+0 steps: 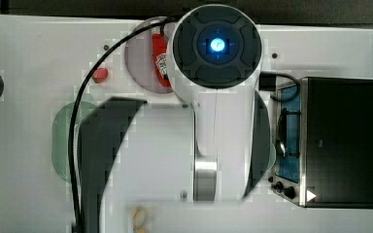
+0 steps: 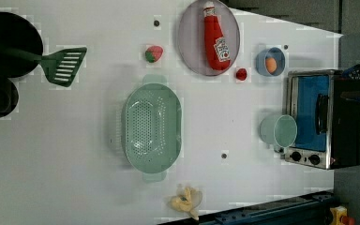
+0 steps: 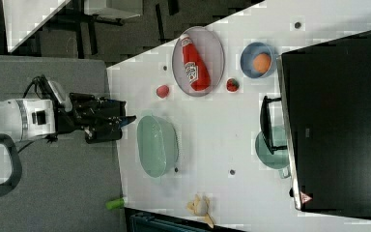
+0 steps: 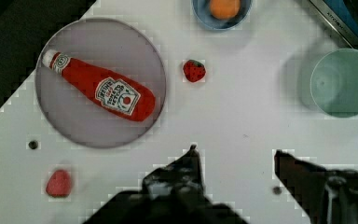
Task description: Drag strainer left to right.
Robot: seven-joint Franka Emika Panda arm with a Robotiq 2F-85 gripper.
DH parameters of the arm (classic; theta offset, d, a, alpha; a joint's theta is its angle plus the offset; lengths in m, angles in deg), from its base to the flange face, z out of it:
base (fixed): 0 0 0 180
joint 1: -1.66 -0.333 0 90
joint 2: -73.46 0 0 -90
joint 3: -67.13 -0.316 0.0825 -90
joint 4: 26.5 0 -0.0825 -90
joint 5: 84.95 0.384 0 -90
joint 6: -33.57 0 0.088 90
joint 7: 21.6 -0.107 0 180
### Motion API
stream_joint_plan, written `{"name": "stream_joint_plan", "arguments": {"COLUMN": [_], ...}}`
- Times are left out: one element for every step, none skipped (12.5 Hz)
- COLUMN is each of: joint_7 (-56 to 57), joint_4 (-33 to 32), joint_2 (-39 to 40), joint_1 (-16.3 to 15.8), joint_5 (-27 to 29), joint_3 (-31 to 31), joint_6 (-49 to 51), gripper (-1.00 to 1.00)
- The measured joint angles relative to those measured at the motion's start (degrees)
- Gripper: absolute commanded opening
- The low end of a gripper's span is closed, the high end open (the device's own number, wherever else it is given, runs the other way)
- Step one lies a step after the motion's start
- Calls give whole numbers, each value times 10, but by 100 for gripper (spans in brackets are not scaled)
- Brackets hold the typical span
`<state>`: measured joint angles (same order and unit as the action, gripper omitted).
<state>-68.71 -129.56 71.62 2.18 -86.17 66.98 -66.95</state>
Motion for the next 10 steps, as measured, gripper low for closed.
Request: {"name": "stream_joint_plan", "arguments": {"joint_7": [1,1,2,2,2,2,2,2,2,1], "joint_4": [-65,-123,-166,-185,-181,-166,-145,-132,-122,-118], "joint_2": [-60,-131,-201,-262,-310,-343,-365,-373,-365,-346], "joint_1": [0,-1,1,4,4,6,8,12,14,13], "joint_5": [-3,-8,-21,-29,-28,-12,2,4,6,10], "joint_3": [3,6,10,17,22,23,14,-6,-36,-73], "joint_6": [64,130,166,175,164,149,144,130,109,91], "gripper": [59,81,100,100,100,100,100,100,100,100]}}
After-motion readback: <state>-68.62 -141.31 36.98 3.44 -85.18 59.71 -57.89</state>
